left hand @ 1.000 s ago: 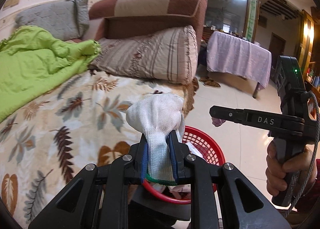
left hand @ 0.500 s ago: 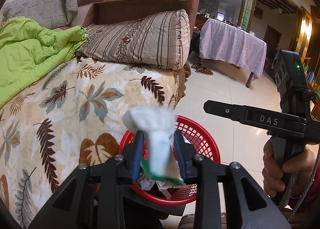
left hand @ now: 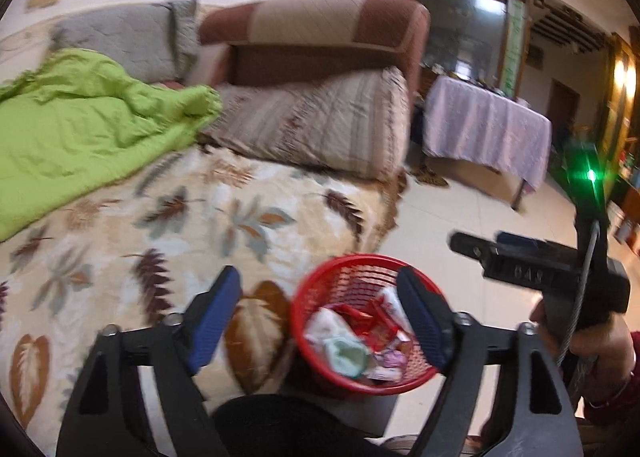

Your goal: Collect trash

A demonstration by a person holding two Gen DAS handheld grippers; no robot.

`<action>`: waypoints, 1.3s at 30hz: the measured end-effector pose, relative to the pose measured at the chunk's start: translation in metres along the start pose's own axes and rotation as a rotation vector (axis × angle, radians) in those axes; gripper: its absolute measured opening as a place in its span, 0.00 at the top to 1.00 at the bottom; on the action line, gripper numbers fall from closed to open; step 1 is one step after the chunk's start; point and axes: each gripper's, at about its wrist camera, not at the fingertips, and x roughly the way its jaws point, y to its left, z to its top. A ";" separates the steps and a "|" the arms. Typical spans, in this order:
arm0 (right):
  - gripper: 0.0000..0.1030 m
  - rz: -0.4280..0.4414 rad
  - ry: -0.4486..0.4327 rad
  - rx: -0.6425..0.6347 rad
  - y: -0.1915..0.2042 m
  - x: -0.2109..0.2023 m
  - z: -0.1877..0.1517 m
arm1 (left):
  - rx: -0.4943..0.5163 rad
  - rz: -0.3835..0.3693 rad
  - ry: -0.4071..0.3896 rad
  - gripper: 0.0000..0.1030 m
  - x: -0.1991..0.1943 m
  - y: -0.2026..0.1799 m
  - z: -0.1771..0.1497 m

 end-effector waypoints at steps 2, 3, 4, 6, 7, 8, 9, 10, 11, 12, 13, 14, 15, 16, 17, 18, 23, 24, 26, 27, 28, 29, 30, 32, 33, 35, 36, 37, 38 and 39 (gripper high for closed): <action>0.08 -0.059 -0.014 -0.031 0.012 -0.005 -0.007 | 0.000 0.063 -0.037 0.08 -0.017 0.010 -0.003; 0.06 -0.088 -0.026 -0.046 0.018 -0.007 -0.011 | 0.002 0.089 -0.049 0.05 -0.024 0.014 -0.005; 0.02 -0.117 -0.042 -0.058 0.022 -0.010 -0.014 | 0.003 0.114 -0.054 0.04 -0.031 0.019 -0.008; 0.01 -0.171 -0.070 -0.071 0.032 -0.015 -0.023 | -0.007 0.150 -0.048 0.03 -0.042 0.028 -0.015; 0.01 -0.204 -0.092 -0.068 0.037 -0.018 -0.028 | -0.016 0.163 -0.045 0.03 -0.045 0.032 -0.018; 0.01 -0.220 -0.106 -0.064 0.040 -0.020 -0.032 | -0.030 0.176 -0.043 0.03 -0.050 0.037 -0.022; 0.01 -0.224 -0.111 -0.060 0.044 -0.022 -0.036 | -0.039 0.184 -0.041 0.03 -0.052 0.041 -0.026; 0.01 -0.218 -0.108 -0.052 0.046 -0.024 -0.040 | -0.047 0.198 -0.041 0.02 -0.055 0.044 -0.030; 0.01 -0.216 -0.103 -0.043 0.049 -0.025 -0.042 | -0.049 0.210 -0.042 0.02 -0.057 0.047 -0.033; 0.01 -0.226 -0.092 -0.027 0.051 -0.026 -0.045 | -0.046 0.223 -0.044 0.02 -0.060 0.049 -0.036; 0.01 -0.239 -0.087 -0.018 0.053 -0.026 -0.047 | -0.039 0.242 -0.047 0.02 -0.062 0.051 -0.039; 0.00 -0.255 -0.080 -0.010 0.056 -0.027 -0.050 | -0.032 0.256 -0.048 0.02 -0.064 0.052 -0.042; 0.00 -0.259 -0.074 -0.011 0.059 -0.029 -0.052 | -0.025 0.265 -0.048 0.02 -0.065 0.053 -0.044; 0.00 -0.262 -0.073 -0.015 0.061 -0.031 -0.054 | -0.017 0.279 -0.053 0.02 -0.067 0.054 -0.046; 0.01 -0.268 -0.074 -0.018 0.064 -0.032 -0.056 | -0.014 0.290 -0.055 0.01 -0.068 0.054 -0.047; 0.01 -0.277 -0.075 -0.021 0.067 -0.035 -0.058 | -0.010 0.303 -0.056 0.00 -0.069 0.055 -0.047; 0.00 -0.303 -0.099 -0.041 0.078 -0.047 -0.066 | 0.048 0.356 -0.090 0.00 -0.072 0.046 -0.048; 0.00 -0.308 -0.100 -0.044 0.080 -0.049 -0.067 | 0.061 0.375 -0.094 0.00 -0.071 0.043 -0.048; 0.00 -0.311 -0.100 -0.045 0.081 -0.052 -0.069 | 0.073 0.395 -0.084 0.00 -0.070 0.039 -0.047; 0.00 -0.308 -0.101 -0.042 0.081 -0.055 -0.070 | 0.073 0.393 -0.078 0.00 -0.069 0.038 -0.047; 0.00 -0.312 -0.107 -0.038 0.081 -0.057 -0.071 | 0.068 0.391 -0.073 0.00 -0.068 0.038 -0.047; 0.00 -0.318 -0.111 -0.036 0.081 -0.058 -0.072 | 0.063 0.392 -0.070 0.00 -0.068 0.040 -0.047; 0.01 -0.323 -0.116 -0.034 0.080 -0.060 -0.073 | 0.056 0.394 -0.068 0.00 -0.069 0.041 -0.047; 0.00 -0.323 -0.113 -0.037 0.081 -0.061 -0.075 | 0.037 0.397 -0.060 0.00 -0.069 0.044 -0.047; 0.00 -0.321 -0.112 -0.039 0.081 -0.062 -0.075 | 0.027 0.401 -0.058 0.00 -0.069 0.045 -0.047; 0.00 -0.317 -0.112 -0.045 0.082 -0.063 -0.076 | 0.019 0.404 -0.049 0.00 -0.069 0.048 -0.047; 0.00 -0.316 -0.112 -0.048 0.083 -0.063 -0.076 | 0.019 0.406 -0.043 0.00 -0.068 0.049 -0.047; 0.00 -0.314 -0.112 -0.050 0.083 -0.063 -0.076 | 0.021 0.410 -0.041 0.00 -0.068 0.049 -0.047; 0.00 -0.312 -0.112 -0.051 0.083 -0.063 -0.075 | 0.025 0.417 -0.040 0.00 -0.067 0.049 -0.048; 0.00 -0.310 -0.110 -0.052 0.083 -0.062 -0.075 | 0.030 0.423 -0.039 0.00 -0.066 0.048 -0.048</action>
